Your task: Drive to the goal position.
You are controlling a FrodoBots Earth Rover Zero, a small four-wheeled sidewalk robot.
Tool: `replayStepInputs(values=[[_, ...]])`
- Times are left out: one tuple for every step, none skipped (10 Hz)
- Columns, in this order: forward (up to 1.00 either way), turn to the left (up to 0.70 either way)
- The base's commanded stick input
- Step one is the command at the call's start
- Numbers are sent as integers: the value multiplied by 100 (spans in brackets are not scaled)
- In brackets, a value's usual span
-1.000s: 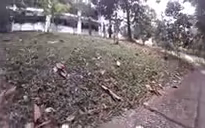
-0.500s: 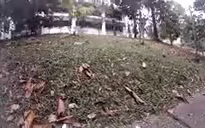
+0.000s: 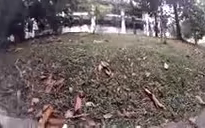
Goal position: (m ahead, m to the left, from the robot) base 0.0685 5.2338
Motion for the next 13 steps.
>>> replayStepInputs(values=[[0, 30], [0, 30], [0, 30], [0, 30], [0, 30], [0, 30], [0, 30], [0, 30], [0, 30], [0, 30], [0, 30], [0, 30], [0, 30]])
